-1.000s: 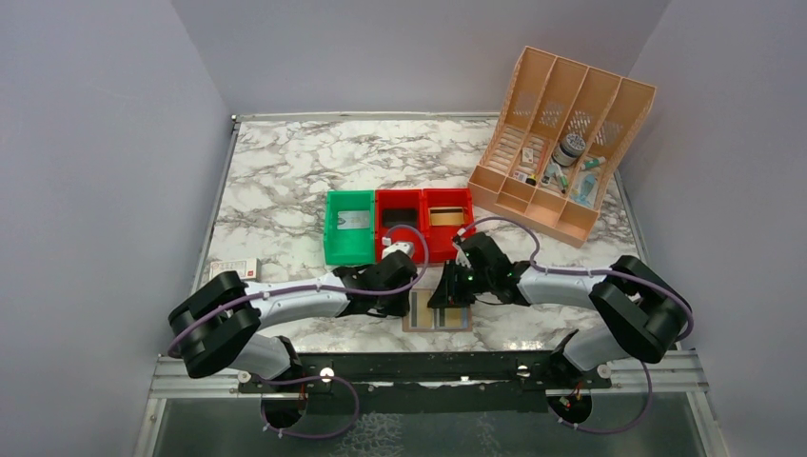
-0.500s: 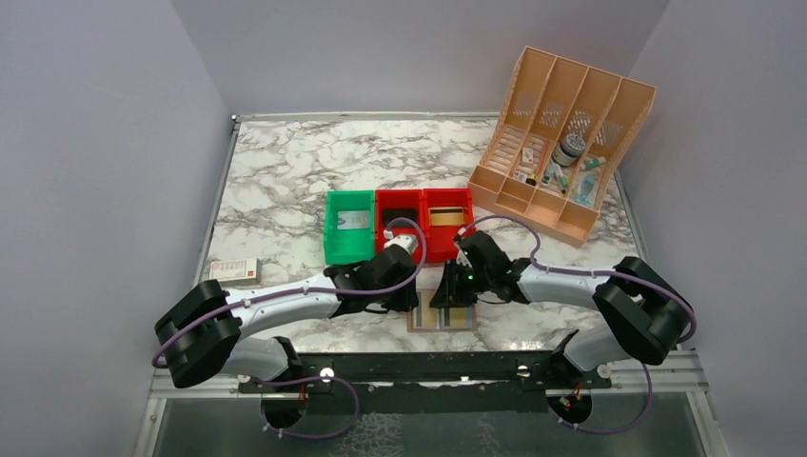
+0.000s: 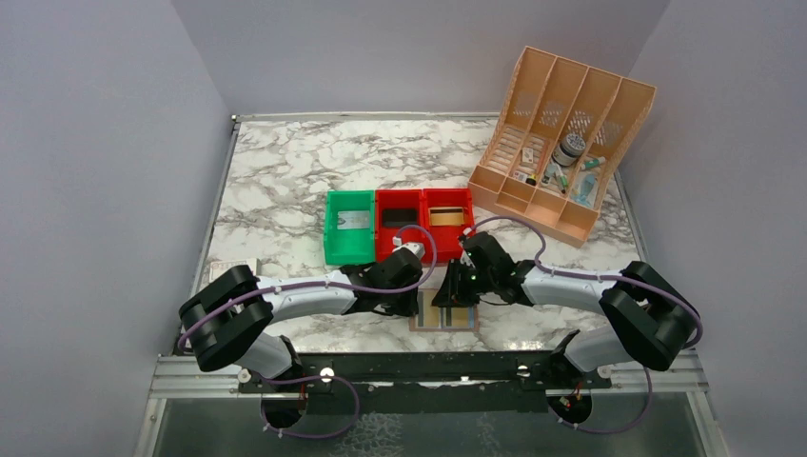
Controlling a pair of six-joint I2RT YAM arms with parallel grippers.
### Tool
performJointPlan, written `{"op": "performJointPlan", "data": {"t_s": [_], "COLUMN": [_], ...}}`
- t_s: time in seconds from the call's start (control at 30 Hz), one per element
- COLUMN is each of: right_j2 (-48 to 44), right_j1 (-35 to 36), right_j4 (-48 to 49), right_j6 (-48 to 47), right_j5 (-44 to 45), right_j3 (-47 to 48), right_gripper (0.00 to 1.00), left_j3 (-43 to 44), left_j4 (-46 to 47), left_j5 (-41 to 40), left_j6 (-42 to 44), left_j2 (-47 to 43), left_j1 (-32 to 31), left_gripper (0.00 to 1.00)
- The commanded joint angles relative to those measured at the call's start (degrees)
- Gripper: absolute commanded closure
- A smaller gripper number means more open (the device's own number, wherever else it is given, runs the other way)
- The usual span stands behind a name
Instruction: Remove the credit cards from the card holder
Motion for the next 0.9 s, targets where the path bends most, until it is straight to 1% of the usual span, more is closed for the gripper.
{"op": "performJointPlan", "data": {"t_s": [0.0,0.2,0.27,0.37,0.53,0.63,0.73,0.87], "right_j2": [-1.64,-3.53,-2.86,-0.61,0.63,1.81,2.73,1.39], "right_j1": [0.31,0.30,0.31,0.31,0.44,0.44,0.54,0.48], "right_j4": [-1.52,-6.19,-6.65,-5.39,-5.42,-4.99,-1.85,6.93], "right_j6": [0.45,-1.02,-1.42,-1.69,-1.60,-2.08,-1.06,2.11], "right_j5": [2.42,4.92,4.30,2.65,4.47,3.60,0.97,-4.13], "right_j3": [-0.03,1.40,1.65,1.59,1.30,1.51,0.54,-2.82], "right_gripper": [0.74,0.71,0.70,0.71,0.75,0.76,0.78,0.82], "left_j3": [-0.55,-1.43,-1.48,-1.32,-1.68,-2.16,-2.43,-2.98], "left_j4": [-0.01,-1.27,-1.27,-1.29,-1.19,-0.73,-0.41,-0.24], "left_j5": [-1.39,-2.95,-2.97,-2.82,-3.09,-3.16,-3.23,-3.28], "left_j6": [-0.05,-0.31,-0.40,-0.45,-1.02,-1.55,-1.84,-2.51], "left_j2": [2.03,2.60,2.83,3.45,3.75,3.96,4.28,4.08], "left_j1": [-0.23,-0.21,-0.26,-0.27,-0.38,-0.47,-0.47,-0.57], "left_gripper": [0.82,0.84,0.85,0.85,0.87,0.87,0.87,0.88]}}
